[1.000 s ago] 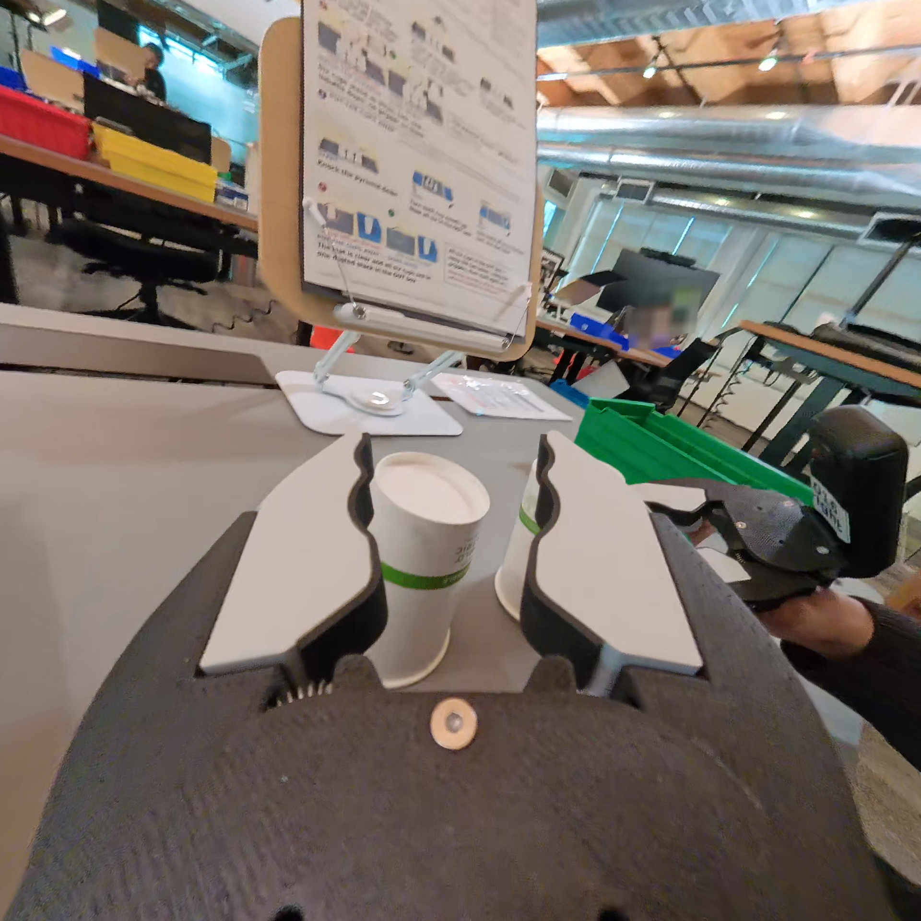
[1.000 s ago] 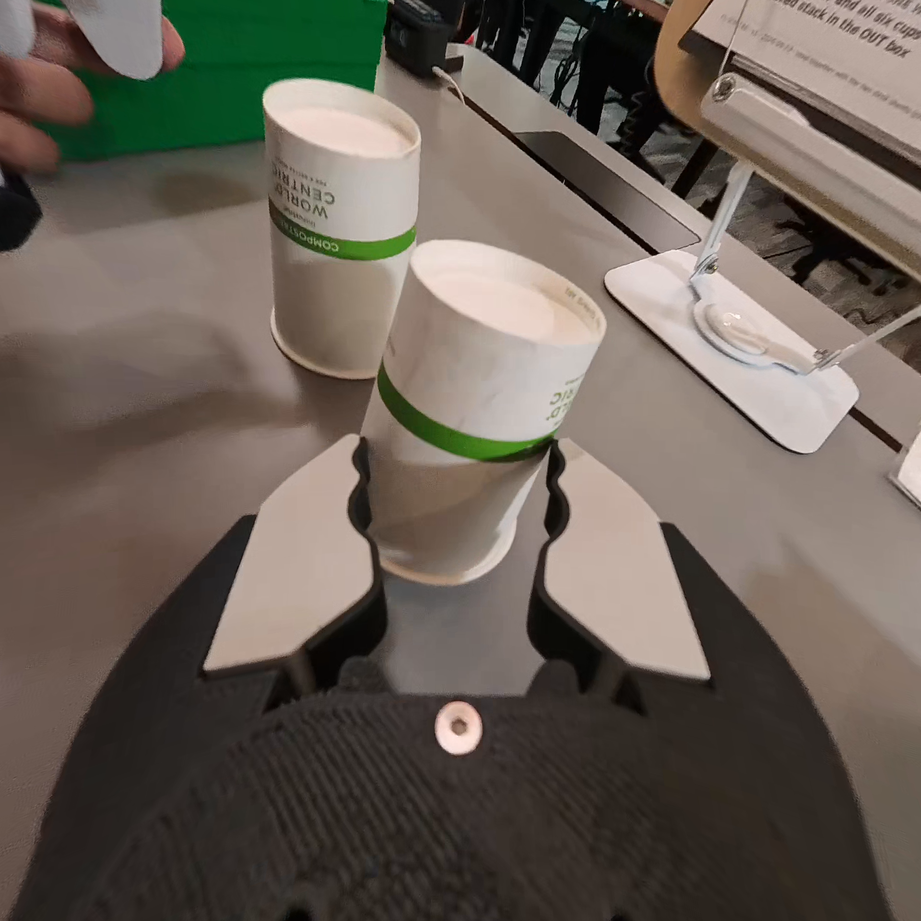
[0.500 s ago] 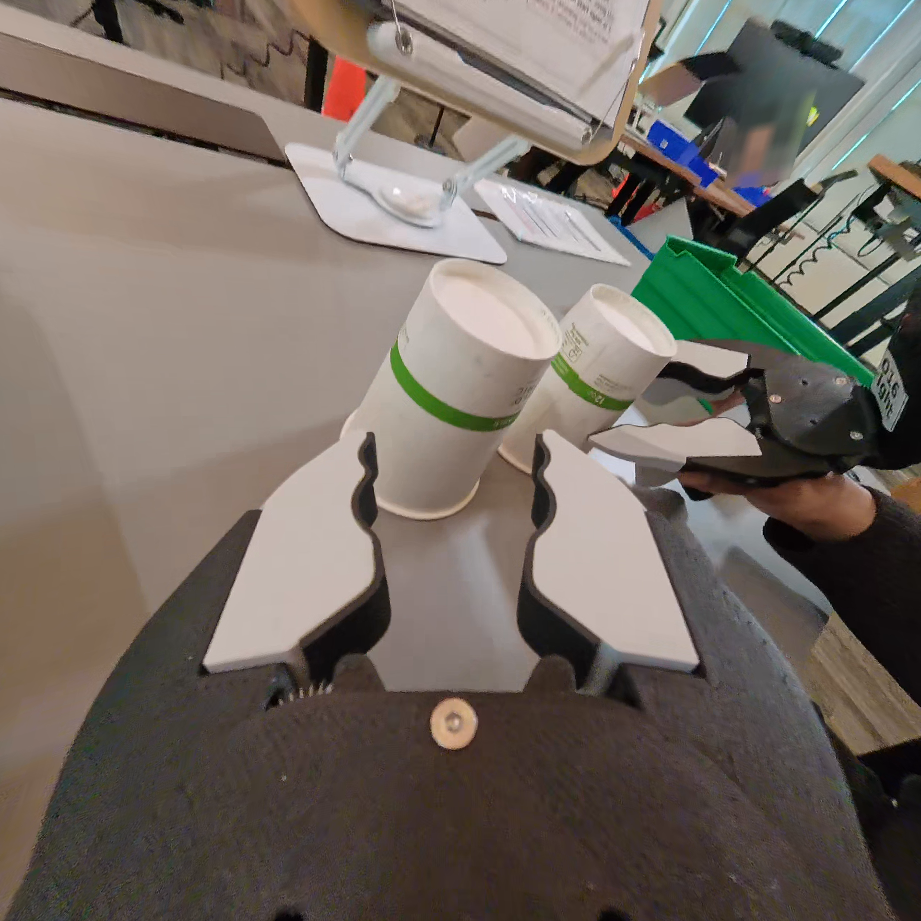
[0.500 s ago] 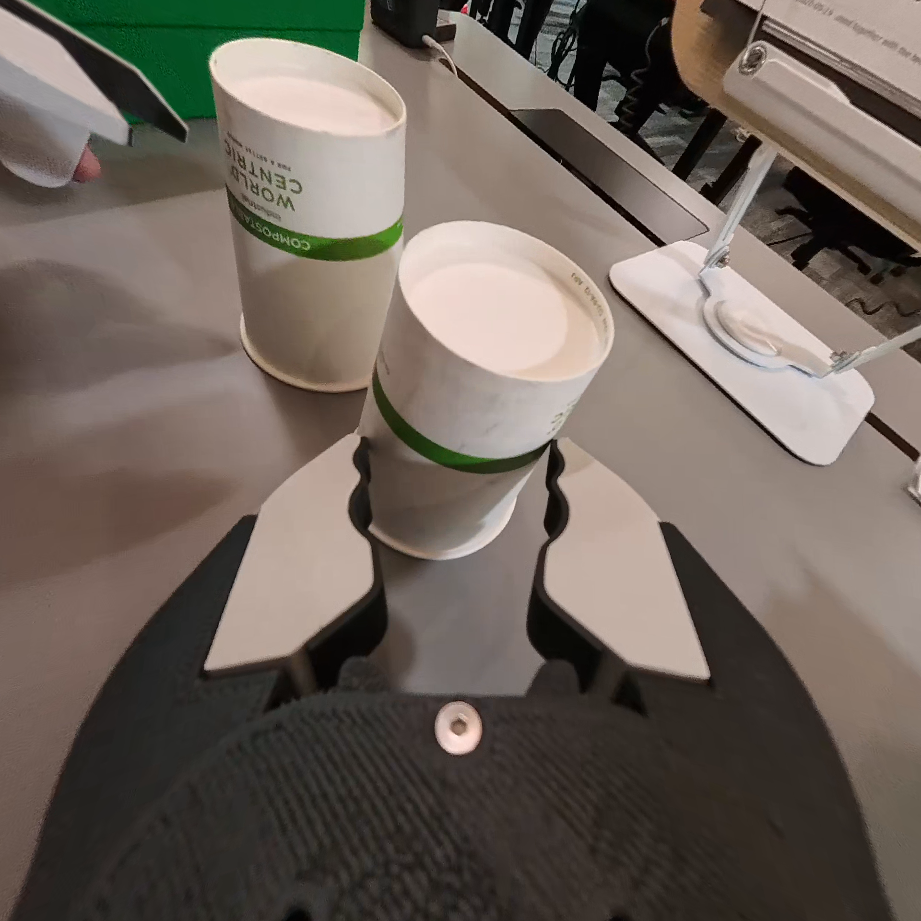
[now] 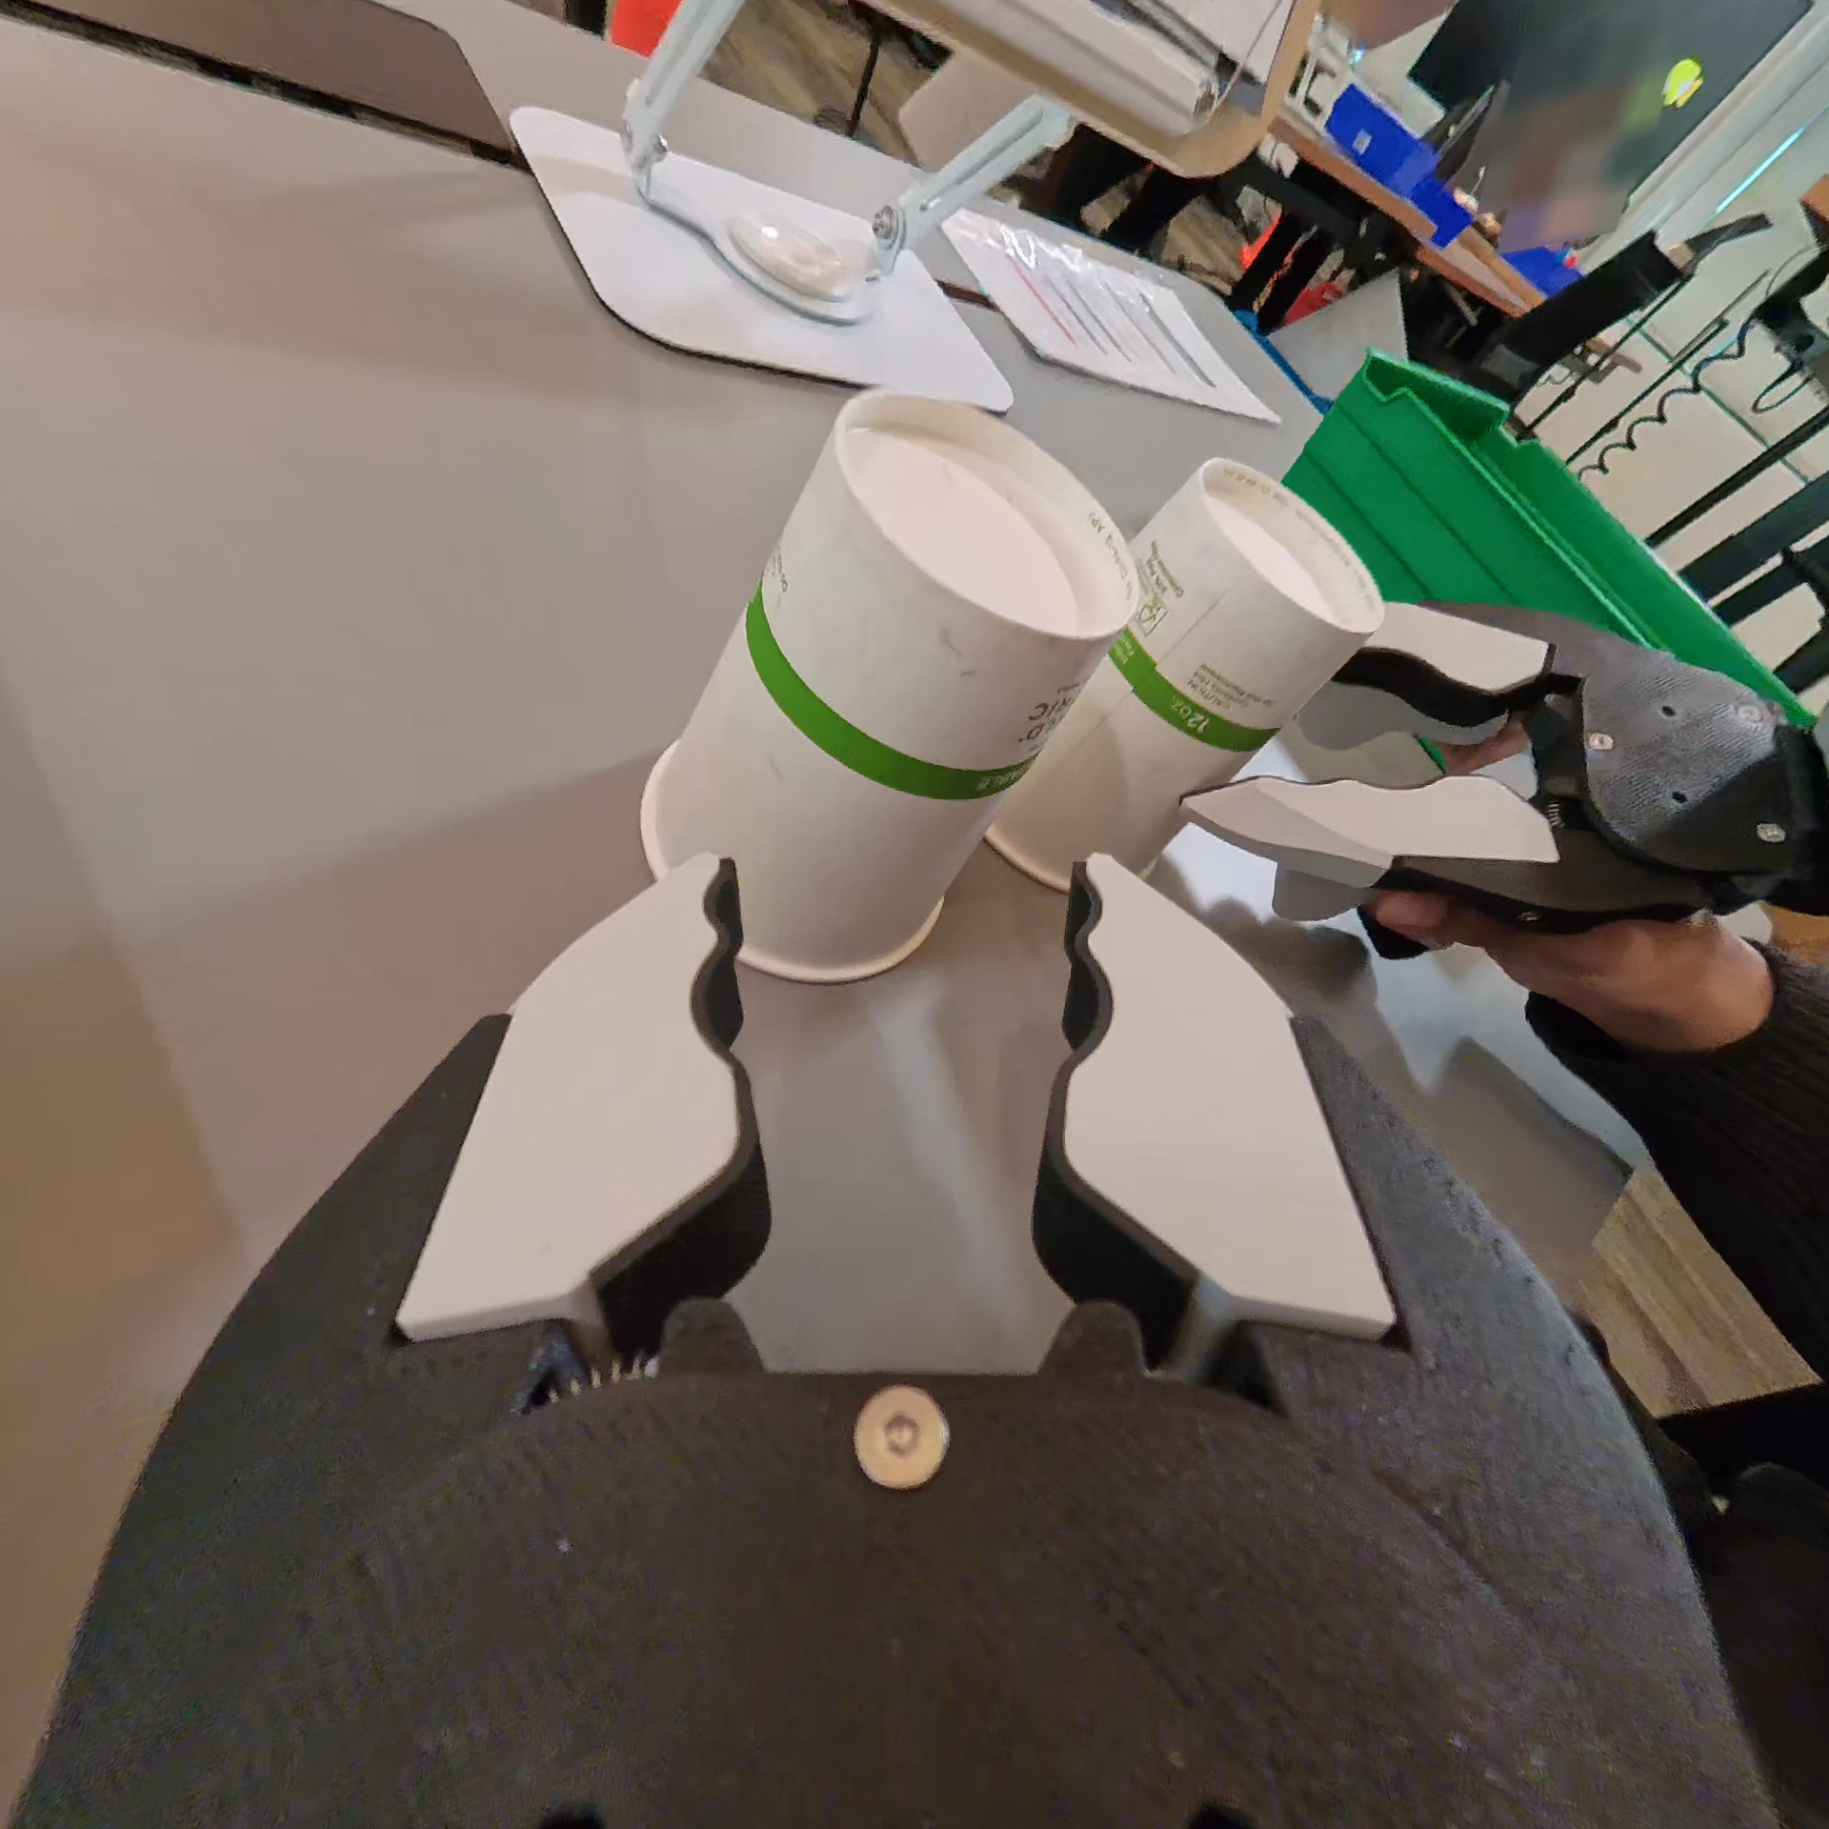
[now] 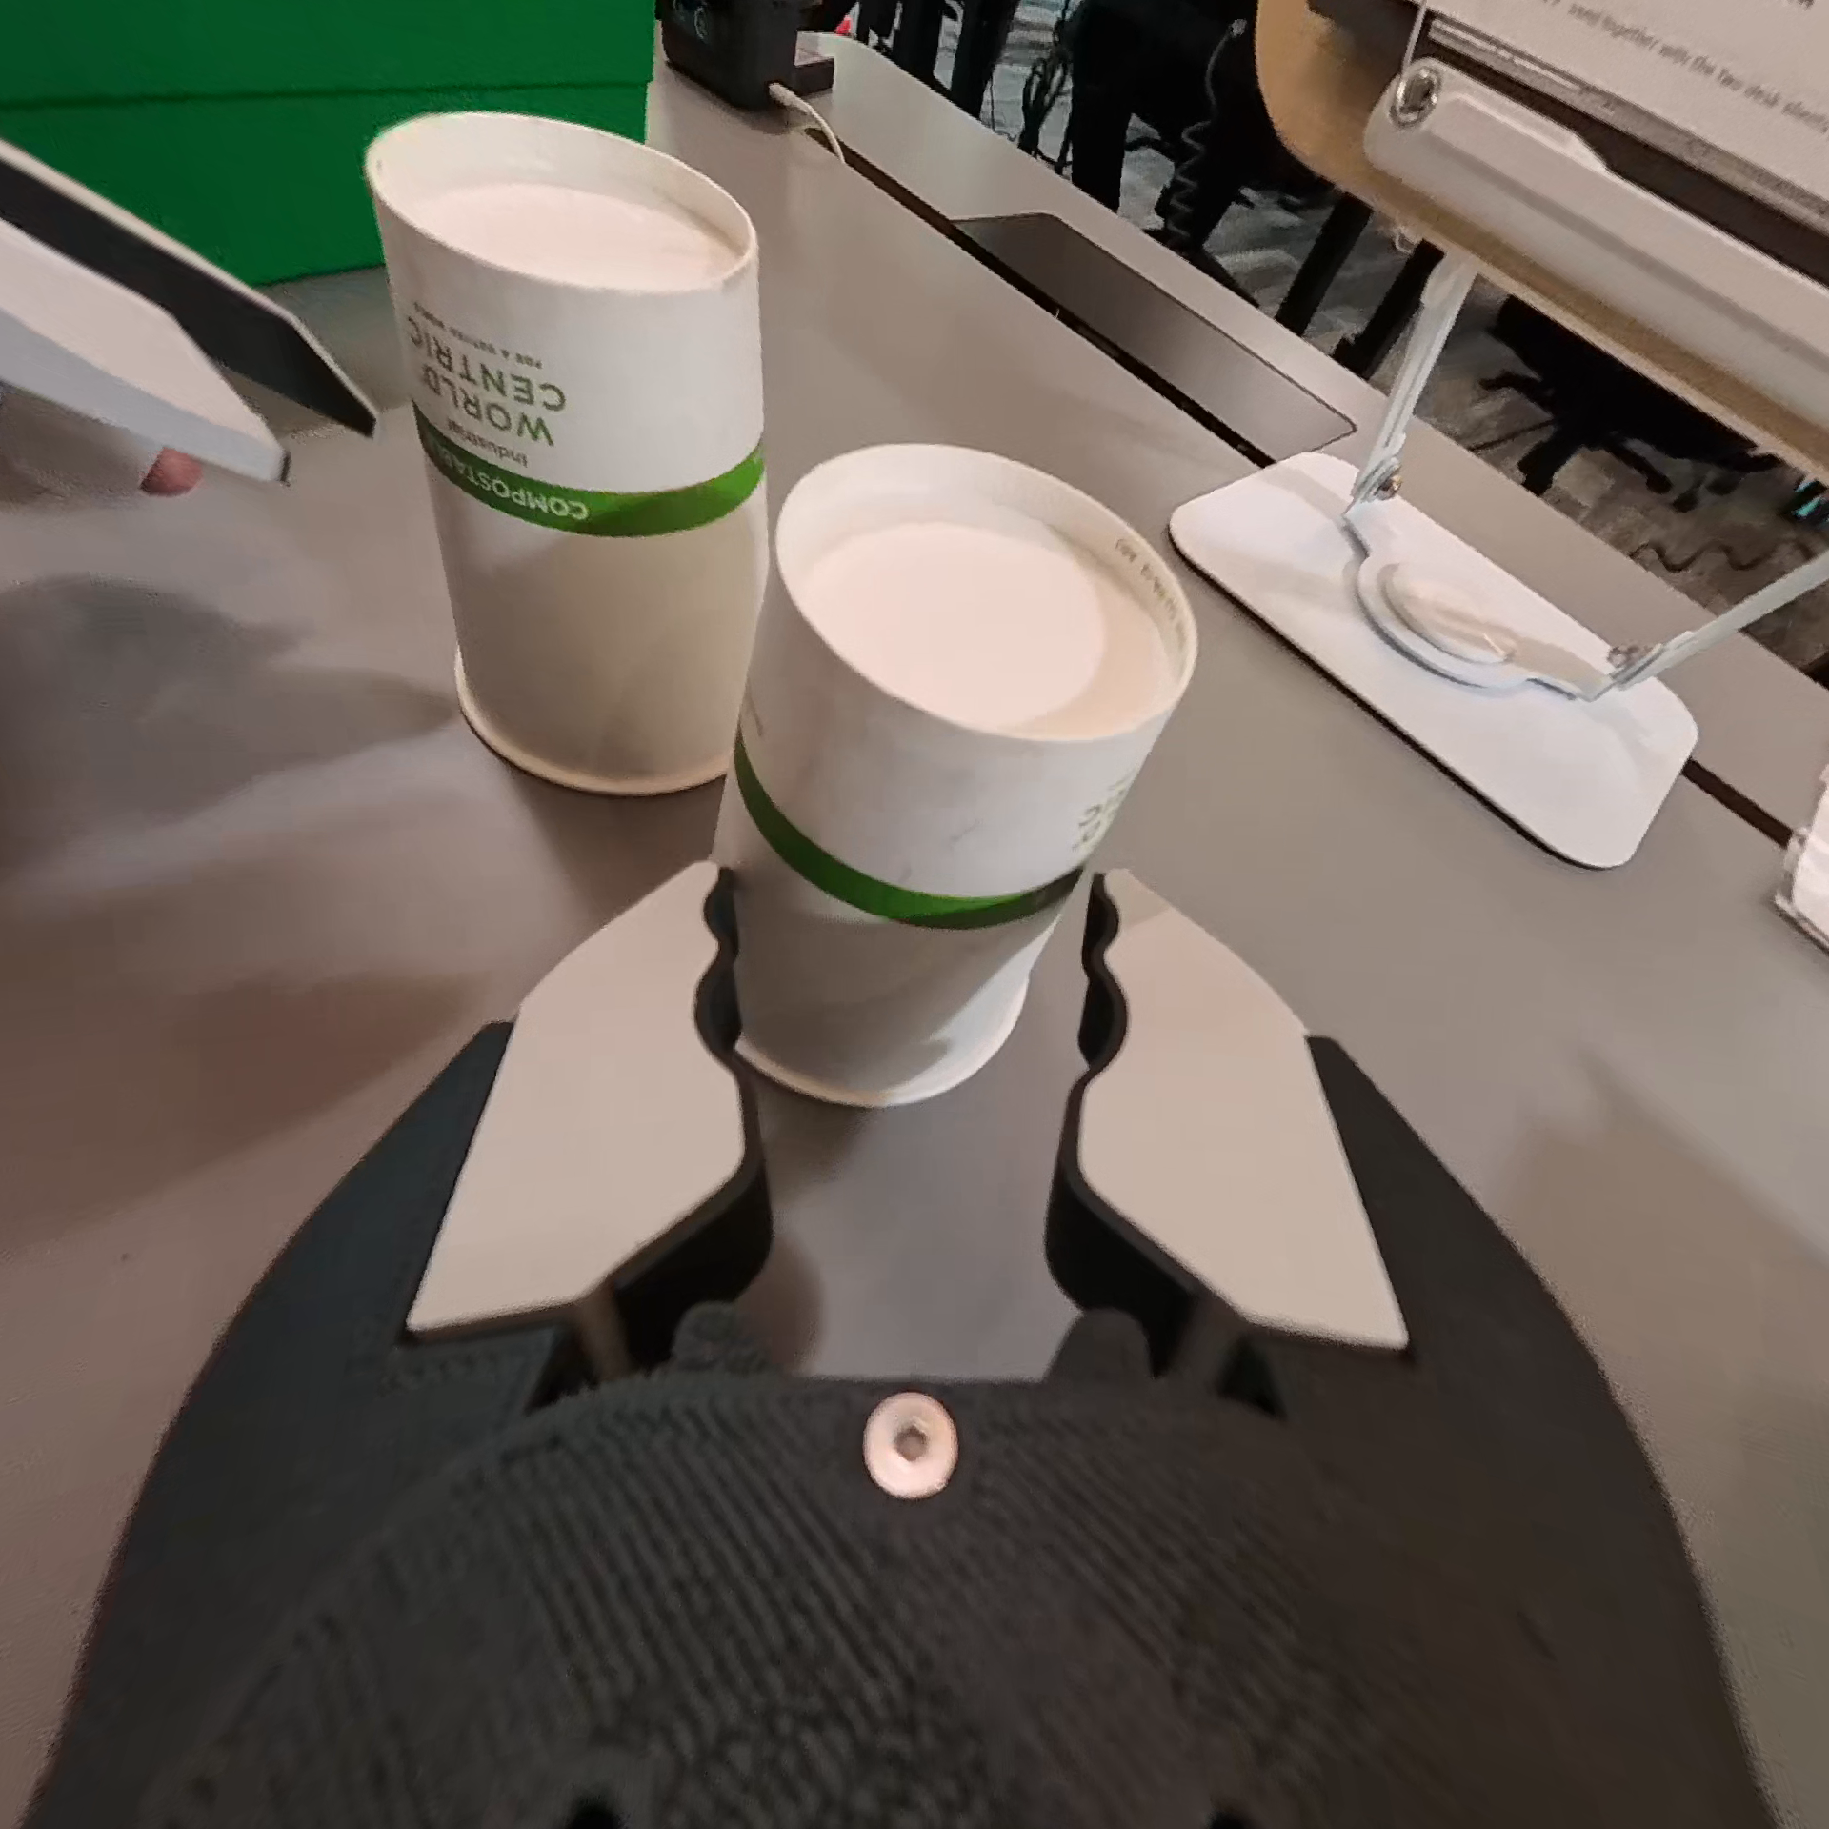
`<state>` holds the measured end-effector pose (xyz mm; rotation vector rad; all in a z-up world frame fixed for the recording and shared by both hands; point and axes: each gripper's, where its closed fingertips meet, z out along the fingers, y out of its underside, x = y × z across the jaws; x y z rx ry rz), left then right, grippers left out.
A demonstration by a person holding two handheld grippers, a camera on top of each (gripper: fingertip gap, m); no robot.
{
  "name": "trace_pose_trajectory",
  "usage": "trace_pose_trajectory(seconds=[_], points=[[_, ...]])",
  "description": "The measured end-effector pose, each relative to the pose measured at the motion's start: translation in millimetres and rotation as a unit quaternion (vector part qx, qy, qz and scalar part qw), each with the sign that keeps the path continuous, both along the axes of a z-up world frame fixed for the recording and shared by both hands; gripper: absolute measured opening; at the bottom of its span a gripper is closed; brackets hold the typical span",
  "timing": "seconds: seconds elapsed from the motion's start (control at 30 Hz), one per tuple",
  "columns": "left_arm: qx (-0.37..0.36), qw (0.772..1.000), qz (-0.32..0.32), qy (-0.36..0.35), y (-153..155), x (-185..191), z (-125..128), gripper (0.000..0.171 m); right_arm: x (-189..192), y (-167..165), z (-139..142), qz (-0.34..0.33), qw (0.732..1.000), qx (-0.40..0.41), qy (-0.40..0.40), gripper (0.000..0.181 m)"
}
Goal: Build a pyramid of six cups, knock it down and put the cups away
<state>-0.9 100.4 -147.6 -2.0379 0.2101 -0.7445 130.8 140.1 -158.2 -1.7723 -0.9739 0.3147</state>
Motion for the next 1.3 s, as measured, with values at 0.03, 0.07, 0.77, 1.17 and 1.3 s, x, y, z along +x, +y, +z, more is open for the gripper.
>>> trace_pose_trajectory(seconds=[0.03, 0.07, 0.77, 1.17, 1.3], points=[[-0.01, 1.0, -0.008, 0.0, 0, 2, -3, 0.064, 2, 0, -1, -0.006, 1.0, -0.003, -0.001, 0.067], [-0.018, 1.0, -0.015, -0.002, 0, 4, -6, 0.064, 5, 1, -2, -0.011, 1.0, -0.004, -0.002, 0.066], [-0.037, 0.994, -0.05, -0.092, 7, 19, 1, 0.06, 15, -3, -9, -0.022, 1.0, -0.004, -0.022, 0.054], [-0.052, 0.992, -0.054, -0.102, 7, 22, -3, 0.06, 6, -5, -7, -0.009, 1.0, -0.029, 0.004, 0.047], [-0.055, 0.993, -0.055, -0.09, 7, 23, -7, 0.06, 5, -7, -8, -0.003, 1.0, -0.027, 0.002, 0.046]])
